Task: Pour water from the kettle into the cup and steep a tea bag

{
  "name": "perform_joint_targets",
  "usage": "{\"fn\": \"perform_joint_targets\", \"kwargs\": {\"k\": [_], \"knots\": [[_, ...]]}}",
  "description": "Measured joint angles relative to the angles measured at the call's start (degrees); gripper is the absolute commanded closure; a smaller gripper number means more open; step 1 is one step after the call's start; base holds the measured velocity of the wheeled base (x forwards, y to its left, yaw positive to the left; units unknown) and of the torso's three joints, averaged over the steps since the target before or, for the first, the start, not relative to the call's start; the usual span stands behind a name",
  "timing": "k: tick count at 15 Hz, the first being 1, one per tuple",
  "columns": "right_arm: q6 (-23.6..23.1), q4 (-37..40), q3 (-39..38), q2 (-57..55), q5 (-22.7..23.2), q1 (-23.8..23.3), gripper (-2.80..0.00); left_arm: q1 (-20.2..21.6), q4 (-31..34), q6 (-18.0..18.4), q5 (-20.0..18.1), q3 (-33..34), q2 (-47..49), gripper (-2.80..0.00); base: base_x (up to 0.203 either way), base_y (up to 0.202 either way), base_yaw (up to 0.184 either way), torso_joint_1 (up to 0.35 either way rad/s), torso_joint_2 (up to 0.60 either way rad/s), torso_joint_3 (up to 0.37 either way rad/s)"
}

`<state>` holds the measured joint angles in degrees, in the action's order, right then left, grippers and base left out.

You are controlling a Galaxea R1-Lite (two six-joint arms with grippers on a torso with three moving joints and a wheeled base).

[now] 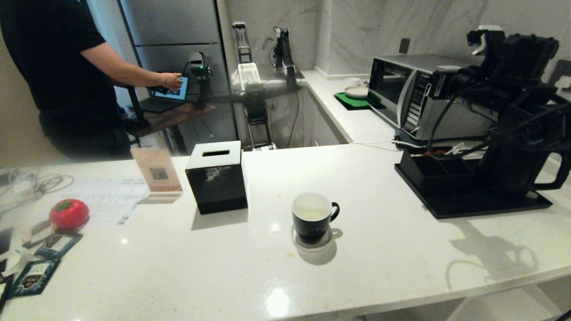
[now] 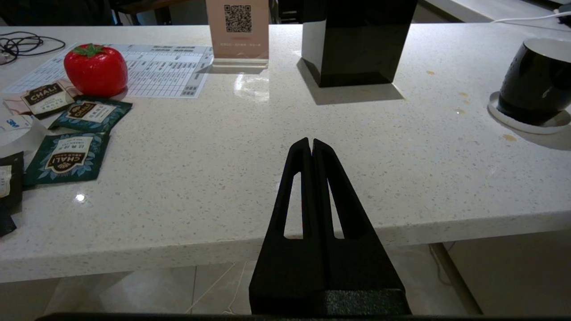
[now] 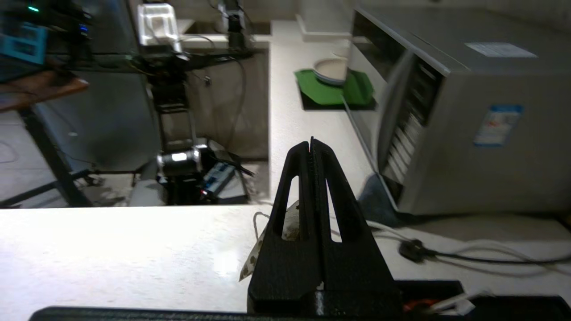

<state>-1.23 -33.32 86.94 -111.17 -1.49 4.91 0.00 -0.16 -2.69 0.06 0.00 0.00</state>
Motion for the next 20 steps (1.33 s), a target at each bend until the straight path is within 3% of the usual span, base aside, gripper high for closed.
{"fn": "perform_joint_targets", "kwargs": {"k": [5,14,20], "knots": [[-0.1,-1.4,-4.0,3.9,-0.1,5.7,0.0,0.0,0.0,0.0,0.0,0.0,0.0,0.0,0.0,0.0,0.0,0.0,0.0,0.0],[0.1,-1.5,-4.6,6.1,0.1,17.5,0.0,0.0,0.0,0.0,0.0,0.0,0.0,0.0,0.0,0.0,0.0,0.0,0.0,0.0],[0.3,-1.5,-8.9,9.4,0.3,20.6,0.0,0.0,0.0,0.0,0.0,0.0,0.0,0.0,0.0,0.0,0.0,0.0,0.0,0.0]]}}
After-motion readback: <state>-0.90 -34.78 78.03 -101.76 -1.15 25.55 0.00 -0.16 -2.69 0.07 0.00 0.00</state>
